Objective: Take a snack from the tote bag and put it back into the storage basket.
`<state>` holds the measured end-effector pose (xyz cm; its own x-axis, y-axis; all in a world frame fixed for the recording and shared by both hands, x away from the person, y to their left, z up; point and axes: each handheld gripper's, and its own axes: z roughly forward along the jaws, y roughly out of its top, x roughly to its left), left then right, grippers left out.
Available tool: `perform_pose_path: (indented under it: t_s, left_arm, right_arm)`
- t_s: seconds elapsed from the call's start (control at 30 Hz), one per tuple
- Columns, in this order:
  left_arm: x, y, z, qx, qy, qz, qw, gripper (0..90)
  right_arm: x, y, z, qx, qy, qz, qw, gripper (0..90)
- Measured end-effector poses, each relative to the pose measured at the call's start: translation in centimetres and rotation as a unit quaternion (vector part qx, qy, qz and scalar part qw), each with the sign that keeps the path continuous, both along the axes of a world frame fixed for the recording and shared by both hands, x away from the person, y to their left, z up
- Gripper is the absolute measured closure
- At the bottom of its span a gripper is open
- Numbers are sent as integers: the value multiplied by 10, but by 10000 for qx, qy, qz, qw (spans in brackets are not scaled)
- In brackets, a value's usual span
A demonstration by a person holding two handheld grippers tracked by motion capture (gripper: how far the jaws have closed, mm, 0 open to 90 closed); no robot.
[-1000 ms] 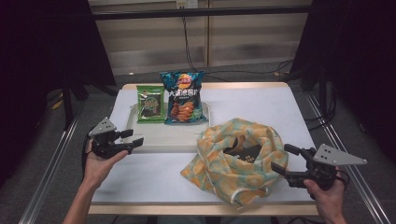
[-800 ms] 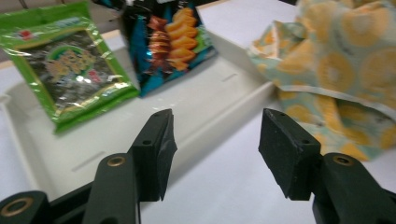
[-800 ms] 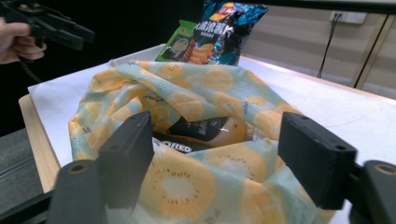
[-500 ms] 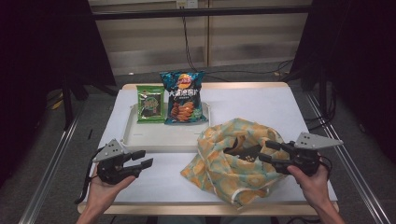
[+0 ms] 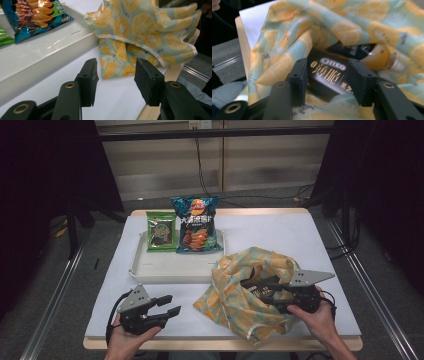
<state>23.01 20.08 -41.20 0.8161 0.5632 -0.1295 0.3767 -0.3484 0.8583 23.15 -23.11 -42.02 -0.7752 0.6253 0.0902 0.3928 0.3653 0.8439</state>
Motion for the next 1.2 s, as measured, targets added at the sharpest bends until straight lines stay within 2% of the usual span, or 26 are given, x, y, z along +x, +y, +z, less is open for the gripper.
perform_pose_path:
  t_s: [0.1, 0.13, 0.27, 0.37, 0.4, 0.43, 0.47, 0.53, 0.6, 0.63, 0.7, 0.77, 0.83, 0.87, 0.9, 0.93, 1.0, 1.07, 1.1, 1.2]
  left_arm:
    - [7, -13, -5, -76, 104, -75, 9999, 524]
    - [10, -20, -7, -150, 154, -210, 9995, 524]
    - [16, -50, -11, -133, 186, -545, 9982, 502]
    - [16, -70, -9, -246, 216, -810, 9962, 454]
    - [15, -75, -8, -269, 212, -871, 9956, 428]
    - [13, -81, -6, -380, 264, -919, 9947, 412]
    - [13, -87, -5, -374, 241, -1031, 9937, 412]
    - [14, -95, -7, -388, 231, -1029, 9937, 386]
    - [18, -101, -11, -441, 416, -1062, 9925, 372]
    - [20, -105, -14, -495, 372, -1097, 9920, 370]
    - [24, -111, -17, -459, 369, -1130, 9919, 370]
    - [27, -116, -19, -585, 527, -1167, 9900, 372]
    - [28, -121, -20, -462, 376, -1135, 9918, 412]
    - [31, -123, -22, -447, 380, -1151, 9916, 453]
    - [34, -124, -24, -500, 493, -1172, 9906, 467]
    - [36, -125, -25, -503, 521, -1233, 9897, 513]
    - [39, -128, -28, -341, 517, -1300, 9896, 653]
    - [42, -128, -31, -225, 494, -1352, 9893, 860]
    - [44, -127, -32, -169, 536, -1378, 9889, 895]
    - [44, -123, -32, -68, 574, -1372, 9889, 900]
  right_arm:
    - [-2, 2, -4, -84, 53, 106, 9999, 469]
    - [-4, 4, -6, -119, 74, 159, 9998, 476]
    - [-7, 11, -16, -290, 271, 336, 9986, 539]
    - [-7, 16, -22, -308, 286, 401, 9983, 634]
    - [-7, 17, -22, -302, 305, 465, 9980, 695]
    - [-7, 18, -22, -291, 298, 503, 9979, 735]
    - [-7, 20, -23, -308, 300, 515, 9977, 761]
    - [-6, 23, -27, -312, 387, 603, 9969, 792]
    - [-7, 27, -31, -364, 464, 685, 9959, 812]
    - [-7, 28, -31, -383, 467, 677, 9959, 819]
    - [-8, 28, -32, -372, 476, 716, 9956, 830]
    - [-7, 28, -32, -343, 475, 695, 9959, 837]
    - [-7, 27, -33, -348, 502, 703, 9957, 838]
    - [-6, 27, -34, -343, 511, 717, 9955, 838]
    - [-6, 27, -34, -359, 534, 721, 9953, 838]
    - [-6, 27, -35, -350, 531, 707, 9955, 838]
    - [-6, 27, -36, -338, 535, 728, 9953, 835]
    - [-5, 26, -36, -319, 529, 690, 9957, 827]
    - [-5, 25, -36, -312, 517, 681, 9959, 811]
    - [-5, 22, -34, -280, 489, 597, 9966, 777]
